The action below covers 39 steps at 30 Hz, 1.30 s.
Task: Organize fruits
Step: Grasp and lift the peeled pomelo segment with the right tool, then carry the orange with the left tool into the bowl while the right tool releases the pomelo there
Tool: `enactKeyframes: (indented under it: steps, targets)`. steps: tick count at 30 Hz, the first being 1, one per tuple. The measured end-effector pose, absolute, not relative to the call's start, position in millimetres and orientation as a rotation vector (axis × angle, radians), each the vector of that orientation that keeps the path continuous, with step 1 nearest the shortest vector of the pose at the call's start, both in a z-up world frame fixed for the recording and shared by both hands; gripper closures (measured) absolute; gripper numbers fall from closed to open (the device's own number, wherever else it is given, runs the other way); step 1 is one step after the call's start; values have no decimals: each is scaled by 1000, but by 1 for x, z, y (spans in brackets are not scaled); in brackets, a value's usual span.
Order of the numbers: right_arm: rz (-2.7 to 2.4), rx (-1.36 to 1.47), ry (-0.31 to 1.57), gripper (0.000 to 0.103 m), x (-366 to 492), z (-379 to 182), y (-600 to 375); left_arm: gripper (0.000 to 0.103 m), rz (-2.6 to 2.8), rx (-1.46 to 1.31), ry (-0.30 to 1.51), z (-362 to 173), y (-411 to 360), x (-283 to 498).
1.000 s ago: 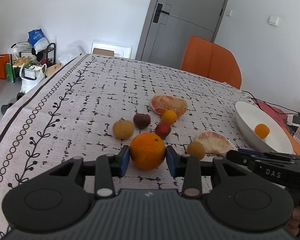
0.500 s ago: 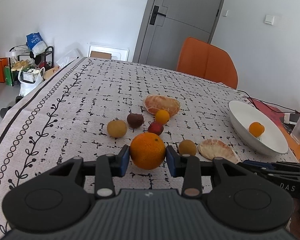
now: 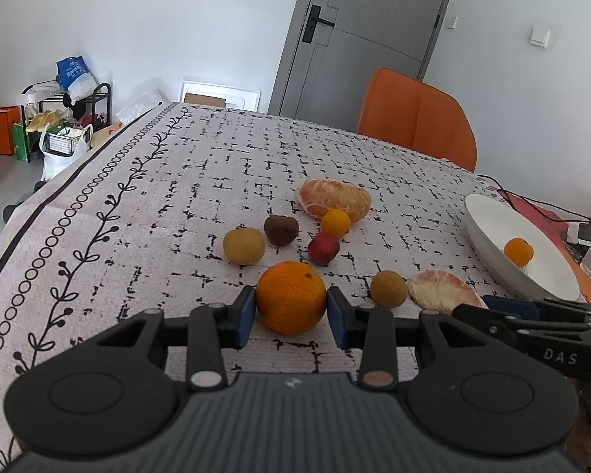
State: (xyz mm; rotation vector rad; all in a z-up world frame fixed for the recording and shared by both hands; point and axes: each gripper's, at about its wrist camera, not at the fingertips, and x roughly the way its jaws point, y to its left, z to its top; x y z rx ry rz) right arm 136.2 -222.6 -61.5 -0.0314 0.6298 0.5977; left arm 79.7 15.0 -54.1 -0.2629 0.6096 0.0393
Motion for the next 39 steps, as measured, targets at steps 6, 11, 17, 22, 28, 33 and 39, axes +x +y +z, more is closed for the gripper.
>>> enactKeyframes:
  steps: [6,11,17,22,28,33,39]
  targets:
    - [600,-78,612,53,141,-63,-209,65,35,-258,603,-55,16,82]
    - [607,-99,600,65,137,-61,-209,65,34,-256,609,-52,12,84]
    - [581,-63,560,66,131,-51,-223,65,13,-235,592,-44,1,82]
    - [553,-36,527,66,126,-42,-237,65,-6,-217,574,-35,-9,84]
    - [512,-11,498,66,125,-33,-255,65,-41,-195,555,-26,-25,88]
    - [485,11,475,66,122,-27,-271,65,-71,-175,543,-20,-40,93]
    - [446,45,460,66,122,-24,-293,65,-106,-149,529,-14,-59,99]
